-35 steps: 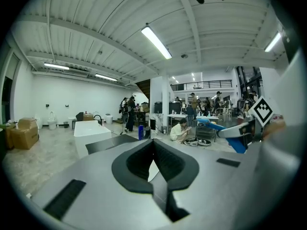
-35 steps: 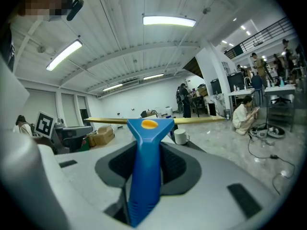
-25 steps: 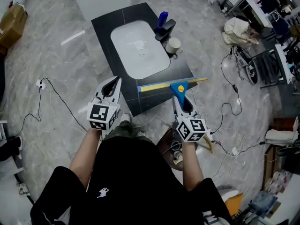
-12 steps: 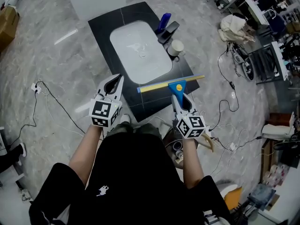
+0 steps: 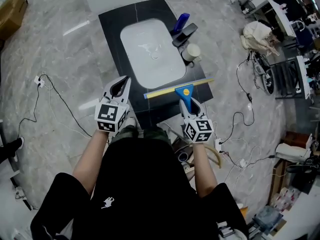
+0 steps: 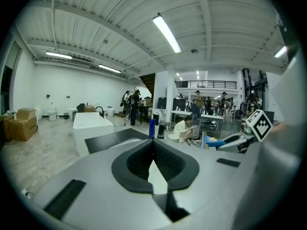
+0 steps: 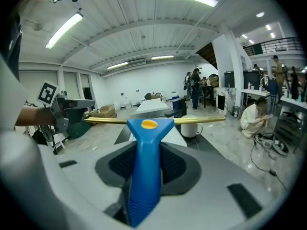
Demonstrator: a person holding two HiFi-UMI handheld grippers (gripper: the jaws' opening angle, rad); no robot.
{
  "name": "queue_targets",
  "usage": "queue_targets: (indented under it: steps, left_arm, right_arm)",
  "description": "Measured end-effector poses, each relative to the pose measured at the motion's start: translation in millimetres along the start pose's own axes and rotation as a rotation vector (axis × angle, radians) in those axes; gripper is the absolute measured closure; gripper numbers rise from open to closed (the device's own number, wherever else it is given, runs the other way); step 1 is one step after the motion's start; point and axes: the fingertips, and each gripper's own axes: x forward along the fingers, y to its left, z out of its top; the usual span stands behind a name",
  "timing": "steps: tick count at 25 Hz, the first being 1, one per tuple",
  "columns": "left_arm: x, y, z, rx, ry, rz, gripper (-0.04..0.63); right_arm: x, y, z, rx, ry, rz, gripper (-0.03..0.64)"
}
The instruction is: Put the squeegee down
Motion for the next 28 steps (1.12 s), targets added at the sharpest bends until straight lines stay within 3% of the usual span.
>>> queue_targets:
  steps: [9, 28]
  left_arm:
    - [7, -17, -16, -0.025, 0.048, 0.089, 0.592]
    - [35, -29, -47, -0.023, 0.125, 0.141, 0.592]
  right_arm:
    - [31, -23, -25, -0.050, 0.083, 0.050, 0.483]
    - [88, -28, -78, -0.070, 0.219, 0.078, 0.483]
